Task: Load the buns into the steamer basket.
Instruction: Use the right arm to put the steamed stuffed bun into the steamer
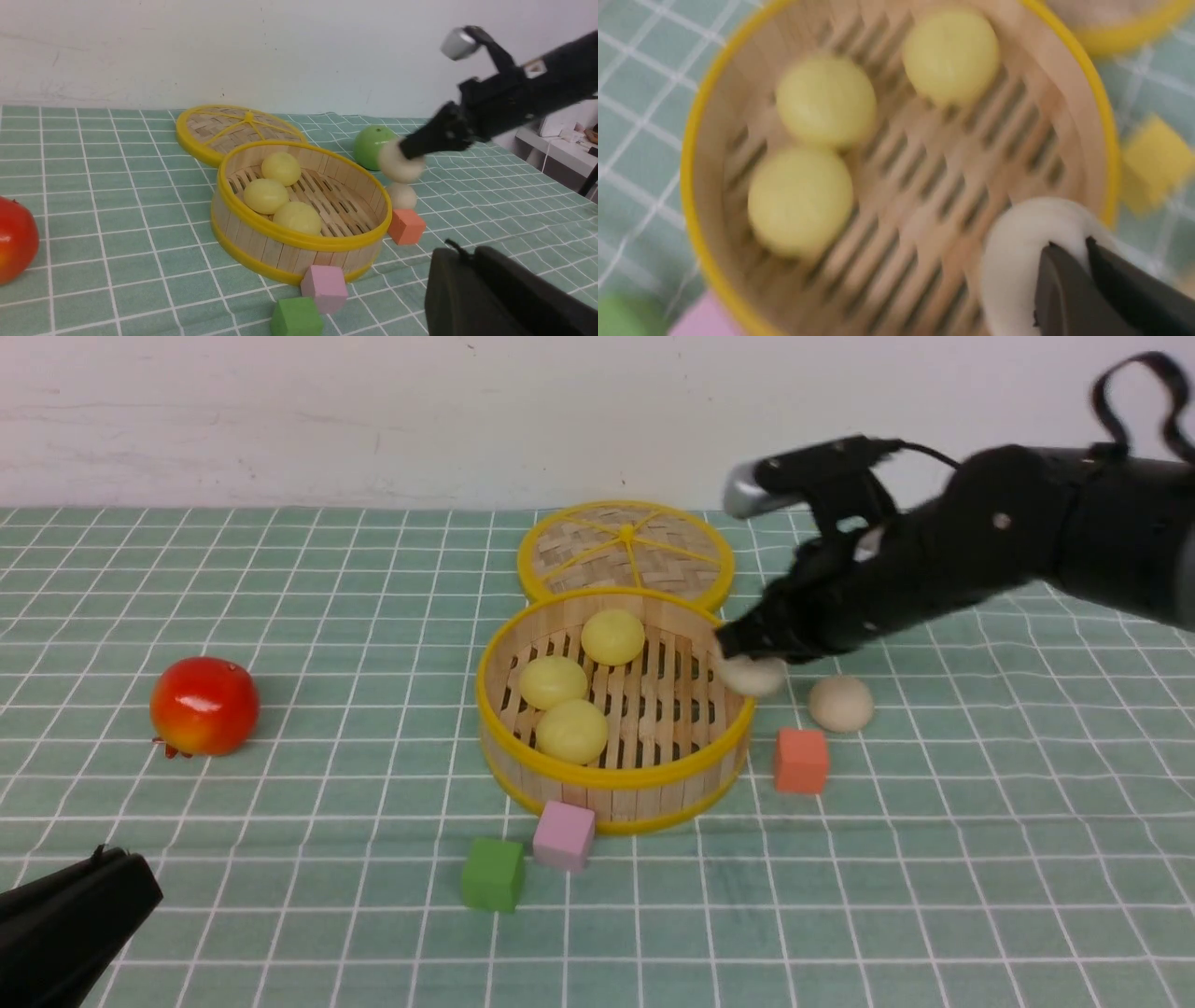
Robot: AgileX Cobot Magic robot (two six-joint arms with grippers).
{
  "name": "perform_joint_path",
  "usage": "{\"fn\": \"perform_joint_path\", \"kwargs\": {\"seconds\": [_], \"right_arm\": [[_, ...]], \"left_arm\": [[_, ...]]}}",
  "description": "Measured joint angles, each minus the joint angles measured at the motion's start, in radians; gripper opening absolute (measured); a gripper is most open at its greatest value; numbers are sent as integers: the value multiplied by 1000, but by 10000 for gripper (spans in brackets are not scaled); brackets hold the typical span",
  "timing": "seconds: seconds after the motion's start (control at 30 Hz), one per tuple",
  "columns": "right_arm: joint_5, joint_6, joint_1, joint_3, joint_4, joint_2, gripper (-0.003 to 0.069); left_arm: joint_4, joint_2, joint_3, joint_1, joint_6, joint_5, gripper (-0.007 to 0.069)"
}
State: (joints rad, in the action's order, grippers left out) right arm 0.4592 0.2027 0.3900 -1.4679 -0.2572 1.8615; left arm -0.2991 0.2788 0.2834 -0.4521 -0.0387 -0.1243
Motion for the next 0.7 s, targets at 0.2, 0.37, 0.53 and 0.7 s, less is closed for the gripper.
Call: {"fn": "perform_joint_path", "kwargs": {"seconds": [0.2,0.37,0.53,0.7], "right_arm": [[-11,6,1,-145,0,188,25],[-19,6,2,-205,-18,272,43],[-65,7,2,-215,-22,293,69],[-67,9,2,-215,-22,295,174]], "left_arm": [[0,0,0,0,0,0,39],[0,0,0,0,0,0,44],[0,0,0,0,0,0,50],[0,0,0,0,0,0,57]]}}
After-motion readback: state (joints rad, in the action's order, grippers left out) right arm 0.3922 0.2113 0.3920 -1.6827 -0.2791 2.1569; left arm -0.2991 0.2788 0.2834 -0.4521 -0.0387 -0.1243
